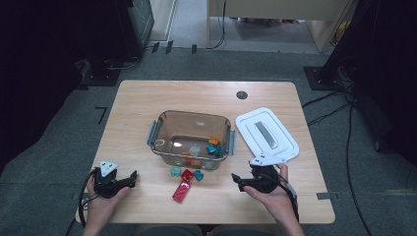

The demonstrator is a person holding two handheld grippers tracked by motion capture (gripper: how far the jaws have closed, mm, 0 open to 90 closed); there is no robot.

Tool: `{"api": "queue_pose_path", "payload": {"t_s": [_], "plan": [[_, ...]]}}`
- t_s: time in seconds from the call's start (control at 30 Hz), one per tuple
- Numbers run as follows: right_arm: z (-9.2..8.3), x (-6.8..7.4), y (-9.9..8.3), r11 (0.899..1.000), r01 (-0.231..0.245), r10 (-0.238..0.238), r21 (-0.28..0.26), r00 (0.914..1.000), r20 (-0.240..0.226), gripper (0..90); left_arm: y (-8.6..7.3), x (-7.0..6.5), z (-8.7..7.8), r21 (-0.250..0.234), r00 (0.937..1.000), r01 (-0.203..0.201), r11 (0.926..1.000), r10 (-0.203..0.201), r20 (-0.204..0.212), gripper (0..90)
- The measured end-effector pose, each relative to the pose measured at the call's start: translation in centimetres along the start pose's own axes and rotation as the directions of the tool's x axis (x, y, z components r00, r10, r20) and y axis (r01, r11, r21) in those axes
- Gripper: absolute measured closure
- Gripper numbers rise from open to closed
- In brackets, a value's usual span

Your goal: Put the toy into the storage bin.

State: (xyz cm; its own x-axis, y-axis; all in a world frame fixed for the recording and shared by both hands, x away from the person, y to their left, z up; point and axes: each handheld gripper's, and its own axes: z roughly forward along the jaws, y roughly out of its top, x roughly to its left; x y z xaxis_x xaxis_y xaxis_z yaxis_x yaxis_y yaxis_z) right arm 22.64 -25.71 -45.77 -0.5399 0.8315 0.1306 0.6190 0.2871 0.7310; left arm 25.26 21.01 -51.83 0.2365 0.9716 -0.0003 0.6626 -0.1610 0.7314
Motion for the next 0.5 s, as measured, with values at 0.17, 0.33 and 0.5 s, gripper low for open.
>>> {"api": "queue_pose_path", "payload": {"t_s": [0.17,0.33,0.5], "plan": [[0.9,0.2,-1.3,1.0,-0.016,0.016,0.01,0.9999,0.004,24.5,0.0,0.0,0.0,0.0,1.0,0.0,1.0,0.0,0.0,13.3],[2.2,1.1,-2.2,1.0,-0.008,0.009,0.024,0.9998,-0.02,30.5,0.0,0.0,0.0,0.0,1.0,0.0,1.0,0.0,0.0,13.3],[3.5,2.3,-2.4,1.0,-0.009,0.01,0.013,0.9988,-0.047,36.4,0.0,0.0,0.0,0.0,1.0,0.002,1.0,-0.002,-0.003,13.1]]}}
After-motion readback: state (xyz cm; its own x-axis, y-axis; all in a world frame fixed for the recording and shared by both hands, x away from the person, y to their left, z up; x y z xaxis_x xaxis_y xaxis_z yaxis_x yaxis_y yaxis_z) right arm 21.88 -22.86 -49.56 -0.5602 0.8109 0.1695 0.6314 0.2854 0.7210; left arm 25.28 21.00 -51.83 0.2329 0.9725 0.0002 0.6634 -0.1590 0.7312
